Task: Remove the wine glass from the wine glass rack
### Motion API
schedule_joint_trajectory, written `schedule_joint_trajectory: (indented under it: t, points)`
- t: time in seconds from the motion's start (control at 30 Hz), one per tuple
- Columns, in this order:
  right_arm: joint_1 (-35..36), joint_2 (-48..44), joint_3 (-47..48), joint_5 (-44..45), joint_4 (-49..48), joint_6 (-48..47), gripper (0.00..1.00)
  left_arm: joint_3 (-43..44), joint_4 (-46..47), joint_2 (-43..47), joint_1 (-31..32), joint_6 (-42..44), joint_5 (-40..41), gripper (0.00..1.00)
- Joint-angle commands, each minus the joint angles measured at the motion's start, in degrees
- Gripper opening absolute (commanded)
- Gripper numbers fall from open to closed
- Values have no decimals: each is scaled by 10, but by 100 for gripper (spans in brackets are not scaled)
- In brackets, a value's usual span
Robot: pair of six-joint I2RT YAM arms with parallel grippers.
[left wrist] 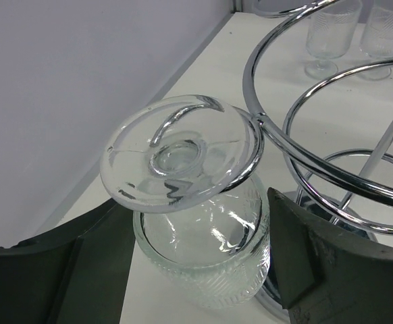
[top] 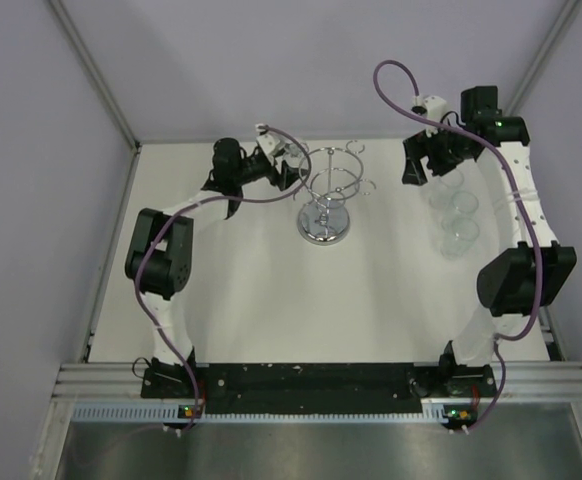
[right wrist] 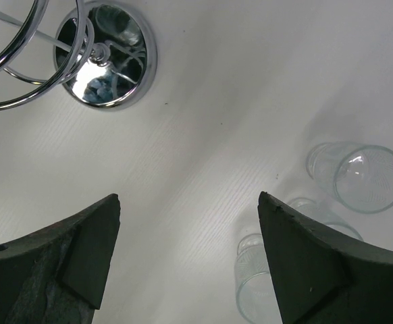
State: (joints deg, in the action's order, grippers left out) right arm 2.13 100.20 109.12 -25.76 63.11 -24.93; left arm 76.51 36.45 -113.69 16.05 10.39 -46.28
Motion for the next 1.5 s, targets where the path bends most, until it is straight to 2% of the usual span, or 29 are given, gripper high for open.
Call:
schedule_joint_trajectory:
  t: [0.0,0.4,0.57,0.7,0.83,0.9,1.1,1.23,1.3,1.4,1.43,1.47]
  points:
    - [4,-34,7,-7,-9,-7,81,0,49,45,-17,-16,30,0]
    - [3,-38,-1,-23,-15,-6,81,-24,17,88,-51,-7,44,0]
    - [3,-42,11,-23,-16,-11,81,-53,-13,137,-72,3,49,0]
    - [4,-64,25,-27,-21,-11,81,-72,-57,191,-93,-18,82,0]
    - [21,-108,19,7,-41,-29,79,-89,-146,263,-112,-127,90,0]
    - [56,-149,-19,44,-84,-62,79,-101,-221,296,-114,-171,78,0]
    - [245,-329,-278,164,-310,-134,78,-150,-359,383,-115,-304,25,0]
    - [337,-357,-340,201,-385,-122,71,-134,-476,385,-116,-389,-34,0]
    - [376,-352,-362,204,-403,-142,69,-133,-489,369,-117,-432,-114,0]
    - [438,-344,-397,220,-453,-186,68,-152,-469,328,-117,-548,-250,0]
    - [455,-344,-412,216,-474,-200,68,-169,-439,320,-117,-597,-276,0]
    - [476,-345,-431,219,-511,-215,67,-201,-341,326,-121,-661,-288,0]
